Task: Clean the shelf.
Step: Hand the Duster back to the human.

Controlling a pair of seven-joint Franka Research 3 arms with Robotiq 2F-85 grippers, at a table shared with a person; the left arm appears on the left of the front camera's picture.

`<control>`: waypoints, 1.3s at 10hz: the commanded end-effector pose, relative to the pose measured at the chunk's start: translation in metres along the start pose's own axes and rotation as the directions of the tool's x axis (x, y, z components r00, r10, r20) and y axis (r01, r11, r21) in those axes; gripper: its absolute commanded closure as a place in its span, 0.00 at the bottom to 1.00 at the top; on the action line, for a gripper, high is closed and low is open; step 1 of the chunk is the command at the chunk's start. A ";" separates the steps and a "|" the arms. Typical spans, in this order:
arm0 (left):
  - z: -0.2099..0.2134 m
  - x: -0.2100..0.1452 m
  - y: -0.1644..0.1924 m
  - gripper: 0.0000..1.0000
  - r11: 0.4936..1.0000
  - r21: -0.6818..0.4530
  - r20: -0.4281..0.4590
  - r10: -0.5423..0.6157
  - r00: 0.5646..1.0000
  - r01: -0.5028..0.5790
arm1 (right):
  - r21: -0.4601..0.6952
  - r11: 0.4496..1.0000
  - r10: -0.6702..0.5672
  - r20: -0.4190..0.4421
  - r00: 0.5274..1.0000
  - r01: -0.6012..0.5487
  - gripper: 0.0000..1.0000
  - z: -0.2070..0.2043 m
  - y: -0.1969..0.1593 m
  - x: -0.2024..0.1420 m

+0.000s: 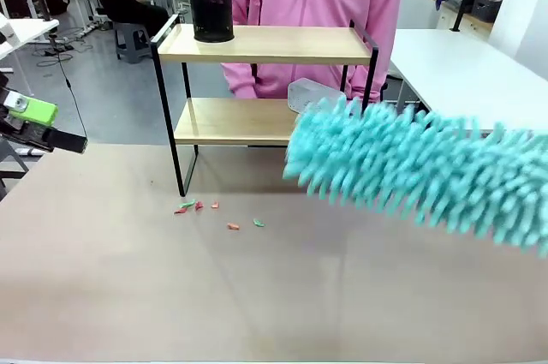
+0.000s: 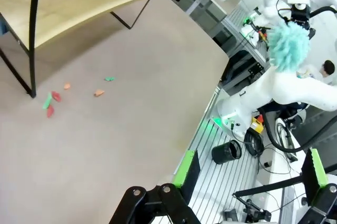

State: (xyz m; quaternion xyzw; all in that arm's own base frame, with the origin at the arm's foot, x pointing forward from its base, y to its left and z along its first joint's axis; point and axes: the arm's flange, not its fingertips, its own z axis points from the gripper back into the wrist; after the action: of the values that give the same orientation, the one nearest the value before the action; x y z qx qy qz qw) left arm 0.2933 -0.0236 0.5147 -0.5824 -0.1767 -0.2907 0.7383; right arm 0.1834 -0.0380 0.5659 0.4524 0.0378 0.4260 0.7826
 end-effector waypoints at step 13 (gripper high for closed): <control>-0.244 0.044 -0.001 0.00 0.964 -0.257 -0.425 -0.171 0.889 0.062 | 0.057 0.992 0.123 -0.440 0.889 -0.109 0.88 -0.049 -0.035 0.188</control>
State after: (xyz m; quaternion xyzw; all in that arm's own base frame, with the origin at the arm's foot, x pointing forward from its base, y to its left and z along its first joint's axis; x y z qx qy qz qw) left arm 0.3037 -0.2642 0.4796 -0.5824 -0.0045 -0.4572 0.6721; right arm 0.2981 0.1181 0.5663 0.3501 0.1971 0.5497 0.7324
